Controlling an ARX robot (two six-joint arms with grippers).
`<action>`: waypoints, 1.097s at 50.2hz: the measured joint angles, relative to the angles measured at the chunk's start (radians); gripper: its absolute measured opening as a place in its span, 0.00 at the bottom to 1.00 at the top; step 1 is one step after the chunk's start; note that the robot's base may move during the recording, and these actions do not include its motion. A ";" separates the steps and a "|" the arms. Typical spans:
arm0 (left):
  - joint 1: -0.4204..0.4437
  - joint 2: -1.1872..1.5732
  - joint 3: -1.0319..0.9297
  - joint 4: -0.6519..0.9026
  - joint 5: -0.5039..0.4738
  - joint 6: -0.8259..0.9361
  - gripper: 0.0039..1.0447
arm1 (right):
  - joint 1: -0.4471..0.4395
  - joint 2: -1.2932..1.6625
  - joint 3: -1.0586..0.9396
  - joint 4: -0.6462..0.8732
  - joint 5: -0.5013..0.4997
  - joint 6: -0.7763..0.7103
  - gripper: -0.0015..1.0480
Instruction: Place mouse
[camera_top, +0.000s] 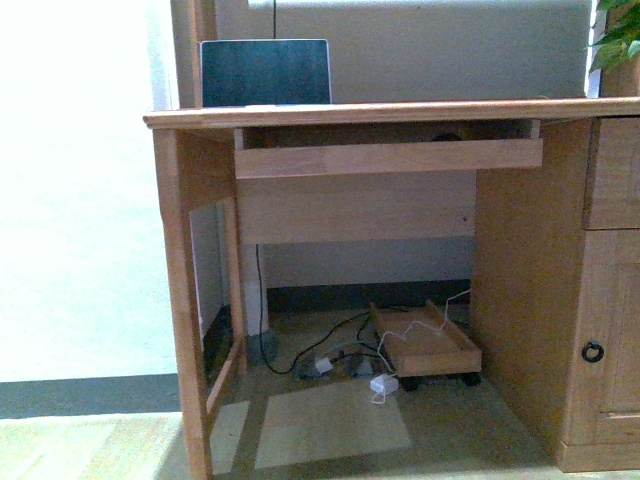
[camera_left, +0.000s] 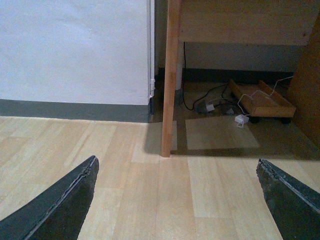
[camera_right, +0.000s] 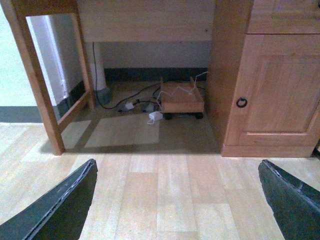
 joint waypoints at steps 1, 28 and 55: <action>0.000 0.000 0.000 0.000 0.000 0.000 0.93 | 0.000 0.000 0.000 0.000 0.000 0.000 0.93; 0.000 0.000 0.000 0.000 0.000 0.000 0.93 | 0.000 0.000 0.000 0.000 0.000 0.000 0.93; 0.000 0.000 0.000 0.000 0.000 0.000 0.93 | 0.000 0.000 0.000 0.000 0.000 0.000 0.93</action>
